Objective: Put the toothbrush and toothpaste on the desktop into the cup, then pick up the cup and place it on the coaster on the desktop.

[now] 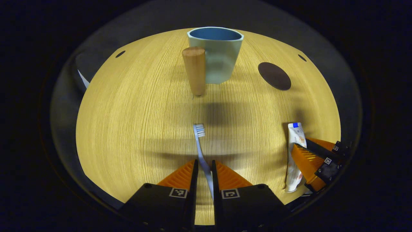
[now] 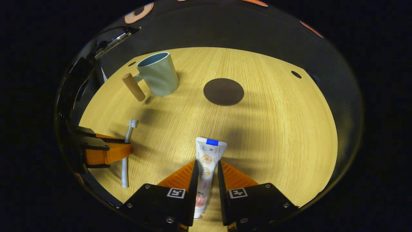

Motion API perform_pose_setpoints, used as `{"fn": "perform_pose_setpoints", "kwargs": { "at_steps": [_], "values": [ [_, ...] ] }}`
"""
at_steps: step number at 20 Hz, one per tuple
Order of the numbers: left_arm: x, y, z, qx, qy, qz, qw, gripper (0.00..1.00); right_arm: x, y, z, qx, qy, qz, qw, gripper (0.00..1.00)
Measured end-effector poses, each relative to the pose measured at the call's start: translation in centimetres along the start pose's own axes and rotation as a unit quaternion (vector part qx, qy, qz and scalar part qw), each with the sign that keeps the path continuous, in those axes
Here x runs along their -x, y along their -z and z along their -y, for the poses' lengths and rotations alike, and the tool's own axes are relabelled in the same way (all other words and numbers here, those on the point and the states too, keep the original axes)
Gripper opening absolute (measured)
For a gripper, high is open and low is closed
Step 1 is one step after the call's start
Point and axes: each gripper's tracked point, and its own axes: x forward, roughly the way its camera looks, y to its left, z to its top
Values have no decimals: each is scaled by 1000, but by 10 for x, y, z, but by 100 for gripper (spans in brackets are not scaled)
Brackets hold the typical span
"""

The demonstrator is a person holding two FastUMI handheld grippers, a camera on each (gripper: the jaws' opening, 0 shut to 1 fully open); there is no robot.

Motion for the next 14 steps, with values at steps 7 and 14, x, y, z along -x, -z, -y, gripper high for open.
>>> {"fn": "perform_pose_setpoints", "kwargs": {
  "at_steps": [7, 14],
  "values": [
    [2, -15, 9, 24, 20, 22, 999, 7, 4, -3, 0, -11, -35, 23, 999, 13],
    [1, -18, -3, 31, 25, 42, 998, 7, 15, -10, 3, -5, -34, 55, 998, 10]
  ]
}}
